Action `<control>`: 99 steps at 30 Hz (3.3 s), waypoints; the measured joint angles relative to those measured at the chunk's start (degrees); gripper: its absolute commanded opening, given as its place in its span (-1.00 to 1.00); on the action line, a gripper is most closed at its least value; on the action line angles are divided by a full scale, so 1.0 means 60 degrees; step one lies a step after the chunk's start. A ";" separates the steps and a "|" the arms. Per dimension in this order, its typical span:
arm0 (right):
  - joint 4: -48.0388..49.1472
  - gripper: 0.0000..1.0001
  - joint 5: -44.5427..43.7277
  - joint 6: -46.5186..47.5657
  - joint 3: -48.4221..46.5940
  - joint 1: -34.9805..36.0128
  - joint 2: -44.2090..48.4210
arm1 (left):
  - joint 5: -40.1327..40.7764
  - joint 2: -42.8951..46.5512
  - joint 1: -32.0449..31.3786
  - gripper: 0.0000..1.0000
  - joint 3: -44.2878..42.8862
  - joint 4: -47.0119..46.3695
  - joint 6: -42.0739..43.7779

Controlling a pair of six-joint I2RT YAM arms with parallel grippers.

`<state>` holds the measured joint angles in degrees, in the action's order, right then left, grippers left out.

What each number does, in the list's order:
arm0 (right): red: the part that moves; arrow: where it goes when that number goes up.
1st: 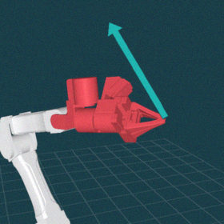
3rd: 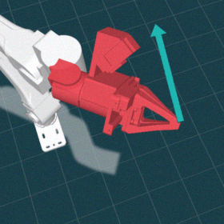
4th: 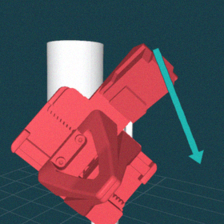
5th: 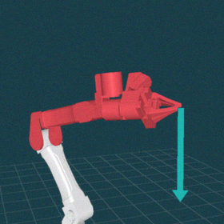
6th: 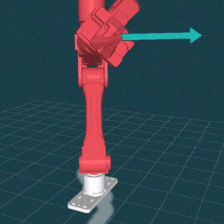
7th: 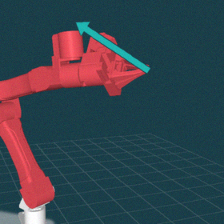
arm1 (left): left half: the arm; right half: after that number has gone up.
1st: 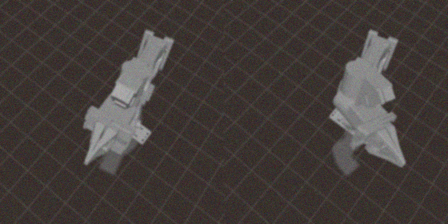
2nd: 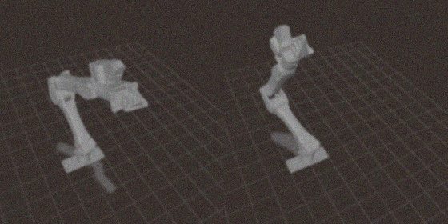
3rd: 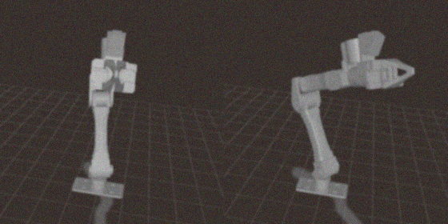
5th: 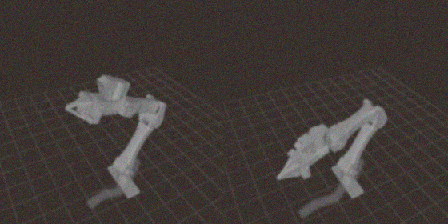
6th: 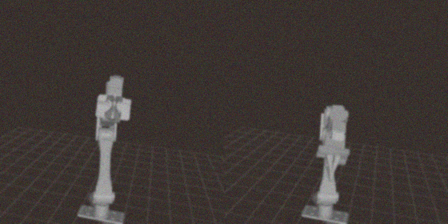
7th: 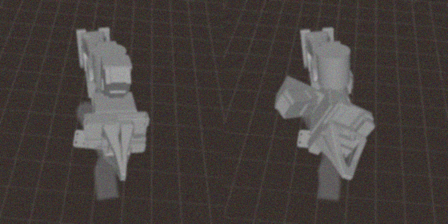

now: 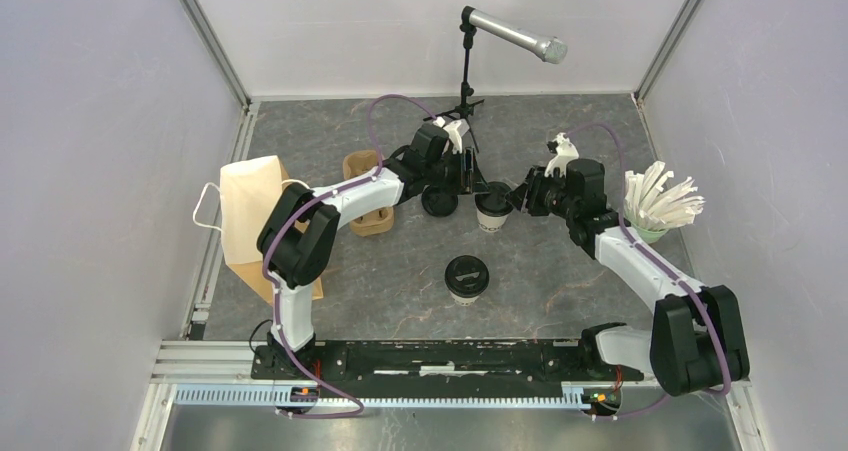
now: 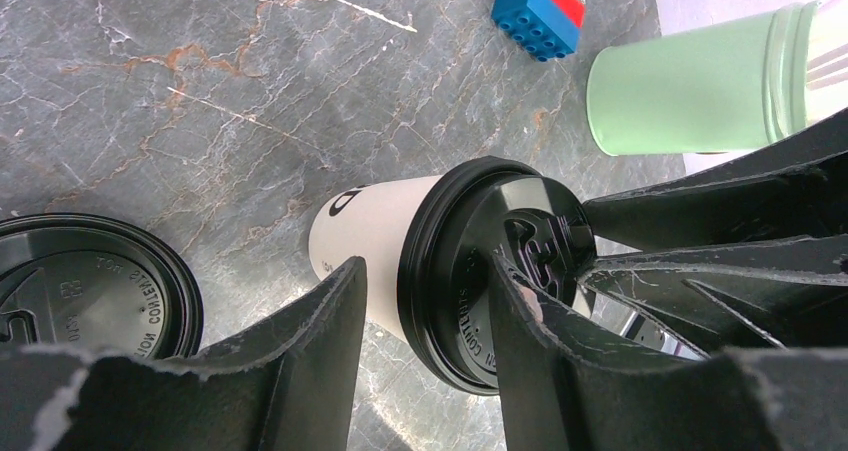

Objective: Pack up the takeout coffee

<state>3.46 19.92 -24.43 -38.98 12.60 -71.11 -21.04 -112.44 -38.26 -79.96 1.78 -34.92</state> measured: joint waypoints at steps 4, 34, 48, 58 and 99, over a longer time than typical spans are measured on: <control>0.0525 -0.27 0.0000 0.0029 0.0321 -0.0015 0.0000 | 0.0007 0.0000 -0.0007 0.07 0.0022 -0.0033 0.0000; 0.3566 -0.20 0.0087 0.0645 0.1778 -0.0073 -0.0142 | 0.0160 0.0474 -0.0106 0.01 0.1384 -0.1545 -0.1118; 0.1209 0.06 0.0714 0.1089 0.0255 -0.0386 -0.0750 | 0.0244 0.0554 -0.0353 -0.01 0.1497 -0.1566 -0.1537; -0.0022 0.09 0.0769 0.0900 -0.0073 -0.0488 -0.0448 | 0.0262 0.0554 -0.0459 -0.01 0.1497 -0.1537 -0.1563; 0.5155 -0.34 0.0528 -0.0219 0.3592 -0.0557 0.0798 | 0.0466 0.0557 -0.0576 -0.02 0.1453 -0.1341 -0.1563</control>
<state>34.39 23.09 -25.74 -17.43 9.26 -66.32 -18.24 -109.10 -41.71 -71.24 -6.26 -44.29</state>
